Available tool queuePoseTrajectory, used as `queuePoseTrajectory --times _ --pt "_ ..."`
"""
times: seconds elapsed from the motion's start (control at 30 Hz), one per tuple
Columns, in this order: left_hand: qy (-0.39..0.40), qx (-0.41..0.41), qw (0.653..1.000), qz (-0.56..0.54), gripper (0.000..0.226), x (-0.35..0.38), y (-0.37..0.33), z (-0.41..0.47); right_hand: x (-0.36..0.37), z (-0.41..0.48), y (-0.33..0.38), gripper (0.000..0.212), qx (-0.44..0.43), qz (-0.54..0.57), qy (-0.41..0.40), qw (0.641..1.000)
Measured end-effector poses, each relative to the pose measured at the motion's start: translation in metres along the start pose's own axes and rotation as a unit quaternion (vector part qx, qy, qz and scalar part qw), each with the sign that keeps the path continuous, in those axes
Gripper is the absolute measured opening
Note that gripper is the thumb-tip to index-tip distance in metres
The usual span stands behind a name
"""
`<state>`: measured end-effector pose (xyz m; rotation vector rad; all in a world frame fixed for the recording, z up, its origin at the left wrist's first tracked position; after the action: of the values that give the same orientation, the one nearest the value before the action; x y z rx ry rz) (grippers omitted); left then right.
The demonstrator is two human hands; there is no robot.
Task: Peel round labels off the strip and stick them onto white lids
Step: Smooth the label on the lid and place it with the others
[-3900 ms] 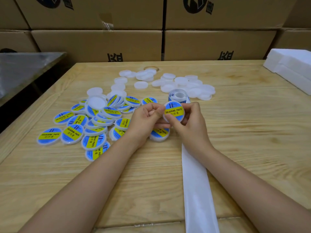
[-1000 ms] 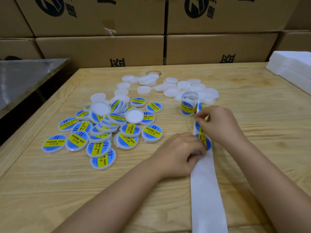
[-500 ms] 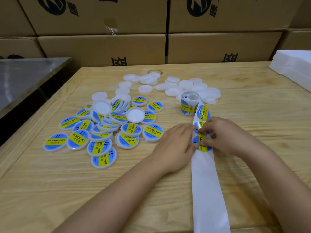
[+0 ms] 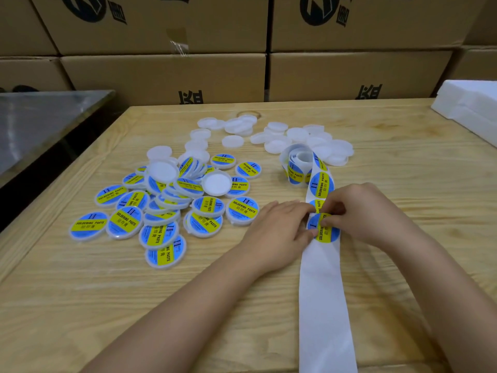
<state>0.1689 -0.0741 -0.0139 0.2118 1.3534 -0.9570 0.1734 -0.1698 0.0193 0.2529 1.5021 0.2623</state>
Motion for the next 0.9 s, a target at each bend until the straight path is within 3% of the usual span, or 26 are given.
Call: queuePoseTrajectory --times 0.23,0.4,0.5,0.6,0.73,0.9 --pt "0.026 -0.017 1.000 0.000 0.066 0.005 0.005 -0.001 -0.003 -0.002 -0.009 0.017 0.013 0.108 0.029 0.994" --pt "0.035 -0.018 0.999 0.000 0.076 0.008 0.007 -0.003 -0.003 -0.003 -0.018 0.009 0.025 0.219 0.084 0.972" --pt "0.043 -0.014 0.999 0.000 0.081 0.009 0.005 -0.003 -0.014 -0.003 -0.025 0.012 0.023 0.288 0.067 0.955" --pt "0.053 0.001 0.999 0.005 0.078 0.010 0.002 -0.004 -0.026 0.000 -0.021 0.004 0.011 0.420 0.027 0.907" --pt "0.051 0.018 0.998 0.039 0.077 0.011 -0.001 -0.004 -0.005 0.009 0.009 0.011 -0.014 0.572 0.027 0.820" --pt "-0.036 0.038 0.990 0.128 0.071 -0.007 -0.012 -0.007 0.037 0.024 0.008 0.013 0.052 0.697 -0.012 0.715"
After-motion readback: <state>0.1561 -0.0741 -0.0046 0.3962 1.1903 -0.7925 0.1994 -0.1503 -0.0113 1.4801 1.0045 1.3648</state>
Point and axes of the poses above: each hand's wrist, its own z-axis towards the middle knuckle, its own x-axis out of the palm, y = z × x, the point moved 10 cm from there along z, towards the middle knuckle, and after that the axes turned 3 degrees about x, right-handed, at the moved point
